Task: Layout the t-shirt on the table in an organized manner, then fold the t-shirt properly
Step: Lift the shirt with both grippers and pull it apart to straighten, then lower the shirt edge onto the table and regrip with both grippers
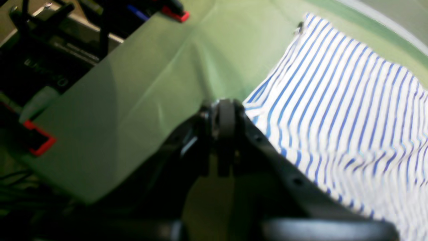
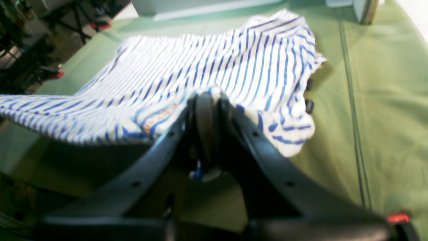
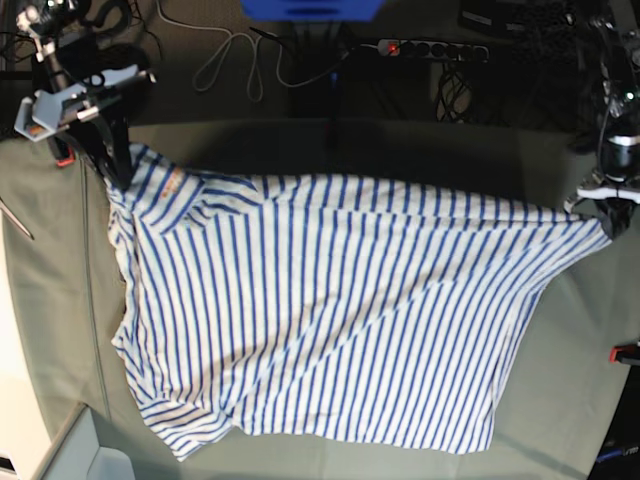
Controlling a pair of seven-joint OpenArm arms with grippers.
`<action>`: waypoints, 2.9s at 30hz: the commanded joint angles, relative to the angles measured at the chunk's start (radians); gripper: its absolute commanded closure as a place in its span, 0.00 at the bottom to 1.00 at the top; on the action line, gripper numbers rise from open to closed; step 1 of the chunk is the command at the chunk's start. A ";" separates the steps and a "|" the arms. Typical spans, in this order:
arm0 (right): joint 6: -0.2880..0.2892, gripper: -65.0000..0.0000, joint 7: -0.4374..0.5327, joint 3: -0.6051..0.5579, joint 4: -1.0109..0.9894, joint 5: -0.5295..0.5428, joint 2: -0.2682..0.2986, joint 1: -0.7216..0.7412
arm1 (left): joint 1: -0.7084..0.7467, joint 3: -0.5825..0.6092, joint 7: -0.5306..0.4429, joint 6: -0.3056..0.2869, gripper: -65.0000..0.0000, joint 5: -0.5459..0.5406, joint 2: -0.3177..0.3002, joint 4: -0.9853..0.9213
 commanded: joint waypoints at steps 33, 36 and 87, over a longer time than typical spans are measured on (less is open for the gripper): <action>0.010 1.00 -0.120 0.004 -0.241 0.013 -0.002 0.315 | -0.225 0.044 -0.022 0.000 1.00 0.012 0.063 -0.110; 0.010 1.00 -0.192 0.002 -0.280 0.012 0.023 0.413 | -0.310 0.071 -0.022 0.000 1.00 0.012 0.050 -0.182; 0.005 0.52 -0.318 0.038 -0.436 0.013 0.057 0.467 | -0.483 0.196 -0.030 0.000 0.09 0.010 -0.011 -0.695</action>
